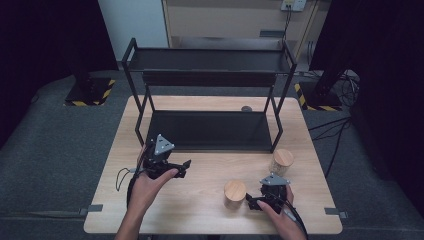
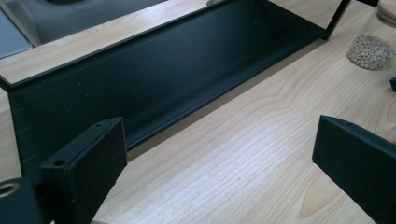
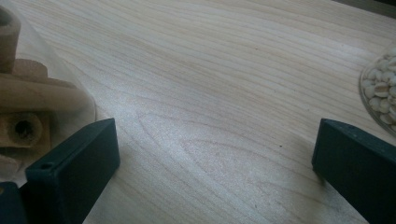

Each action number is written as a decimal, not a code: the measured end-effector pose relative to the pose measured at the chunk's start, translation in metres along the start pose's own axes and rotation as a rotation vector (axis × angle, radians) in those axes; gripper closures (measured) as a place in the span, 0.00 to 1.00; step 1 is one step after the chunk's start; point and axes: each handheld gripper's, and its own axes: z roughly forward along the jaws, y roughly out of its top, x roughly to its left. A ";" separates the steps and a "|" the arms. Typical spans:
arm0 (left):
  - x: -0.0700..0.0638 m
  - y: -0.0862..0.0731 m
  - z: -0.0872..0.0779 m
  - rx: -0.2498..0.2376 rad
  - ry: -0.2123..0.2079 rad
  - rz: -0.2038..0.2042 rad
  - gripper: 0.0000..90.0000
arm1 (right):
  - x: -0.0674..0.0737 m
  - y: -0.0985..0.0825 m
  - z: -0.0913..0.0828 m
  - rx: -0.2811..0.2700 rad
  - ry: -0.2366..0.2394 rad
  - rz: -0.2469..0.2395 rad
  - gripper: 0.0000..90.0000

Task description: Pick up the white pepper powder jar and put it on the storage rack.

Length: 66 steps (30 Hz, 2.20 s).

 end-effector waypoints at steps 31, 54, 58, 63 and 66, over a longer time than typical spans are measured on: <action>0.047 -0.010 -0.007 -0.024 0.035 -0.064 0.02 | 0.000 0.000 0.000 -0.001 -0.002 0.003 0.01; 0.069 -0.039 0.004 -0.007 0.069 -0.096 0.02 | 0.000 0.000 0.000 -0.001 -0.002 0.004 0.01; 0.070 -0.046 0.007 0.008 0.082 -0.077 0.02 | 0.000 0.000 0.000 -0.001 -0.002 0.003 0.01; 0.072 -0.055 0.010 0.022 0.090 -0.084 0.02 | 0.000 0.000 0.000 -0.001 -0.002 0.003 0.01; 0.070 -0.058 0.010 0.028 0.094 -0.076 0.02 | 0.000 0.000 0.000 -0.001 -0.001 0.003 0.01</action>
